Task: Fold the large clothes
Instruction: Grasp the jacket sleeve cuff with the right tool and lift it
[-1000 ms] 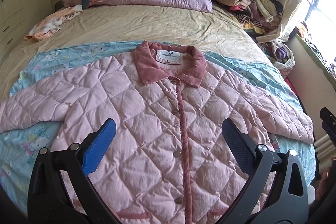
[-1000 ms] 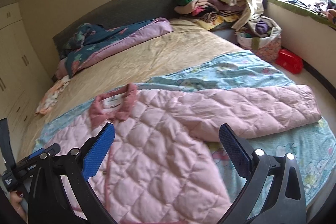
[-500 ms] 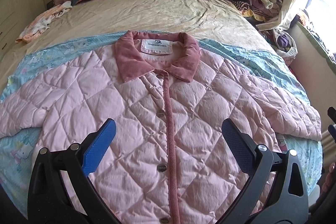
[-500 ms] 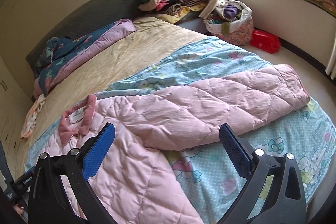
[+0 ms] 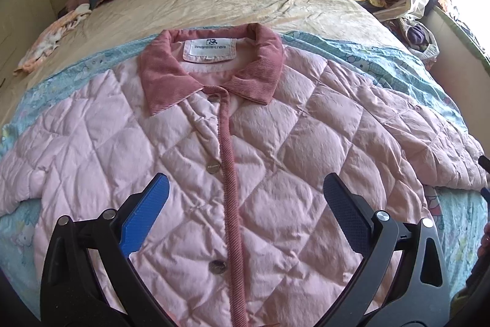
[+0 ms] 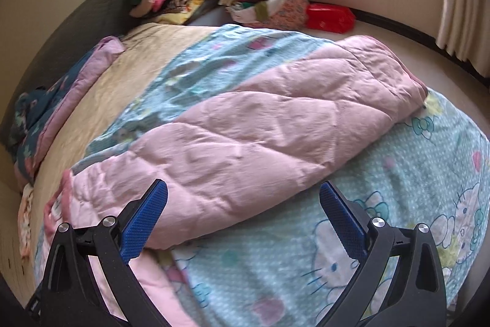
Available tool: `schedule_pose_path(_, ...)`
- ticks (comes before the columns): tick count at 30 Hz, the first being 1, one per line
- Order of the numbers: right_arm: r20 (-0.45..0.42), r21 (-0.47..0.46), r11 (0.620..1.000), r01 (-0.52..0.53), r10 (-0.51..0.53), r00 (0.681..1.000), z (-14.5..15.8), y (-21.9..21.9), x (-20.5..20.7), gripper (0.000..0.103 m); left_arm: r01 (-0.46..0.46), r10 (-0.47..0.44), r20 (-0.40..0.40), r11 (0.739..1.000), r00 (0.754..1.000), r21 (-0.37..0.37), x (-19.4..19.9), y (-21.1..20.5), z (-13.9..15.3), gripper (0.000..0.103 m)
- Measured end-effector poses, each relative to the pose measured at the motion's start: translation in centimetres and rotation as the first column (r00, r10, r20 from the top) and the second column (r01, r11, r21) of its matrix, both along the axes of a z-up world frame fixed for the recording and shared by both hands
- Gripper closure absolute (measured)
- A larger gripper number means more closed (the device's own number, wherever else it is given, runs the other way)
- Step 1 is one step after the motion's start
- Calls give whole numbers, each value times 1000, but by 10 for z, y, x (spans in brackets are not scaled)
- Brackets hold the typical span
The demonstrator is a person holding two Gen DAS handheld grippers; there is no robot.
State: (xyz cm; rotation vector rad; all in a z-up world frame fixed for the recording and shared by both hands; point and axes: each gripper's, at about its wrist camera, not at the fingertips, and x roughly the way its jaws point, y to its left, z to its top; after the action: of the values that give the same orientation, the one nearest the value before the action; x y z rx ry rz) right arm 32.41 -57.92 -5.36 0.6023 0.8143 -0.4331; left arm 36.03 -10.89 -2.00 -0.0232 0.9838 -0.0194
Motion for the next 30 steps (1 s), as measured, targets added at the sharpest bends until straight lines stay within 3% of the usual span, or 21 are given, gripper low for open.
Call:
schedule_pose_path(10, -14, 121, 971, 205, -205, 979, -30, -77, 1, 4, -18, 18, -16, 1000, 1000, -7, 21, -4, -10, 8)
schedule_pose_path(19, -19, 224, 901, 372, -377, 926, -55, -136, -1, 4, -36, 35, -34, 999, 999, -16, 37, 1, -16, 8)
schedule_pose_path(24, 38, 292, 861, 416, -445, 895, -61, -153, -9, 6, -41, 40, -42, 999, 998, -32, 41, 4, -19, 8)
schedule_pose_path(27, 70, 307, 846, 436, -477, 876, -56, -156, -16, 36, -42, 41, -39, 998, 998, -38, 40, 5, -17, 8)
schedule_pose_path(28, 94, 312, 852, 421, -468, 878, -54, -156, -17, 55, -42, 41, -38, 998, 998, -43, 39, 5, -16, 8)
schedule_pose_path(30, 143, 301, 874, 382, -438, 888, -44, -153, -17, 65, -42, 40, -34, 998, 999, -47, 38, 6, -12, 8)
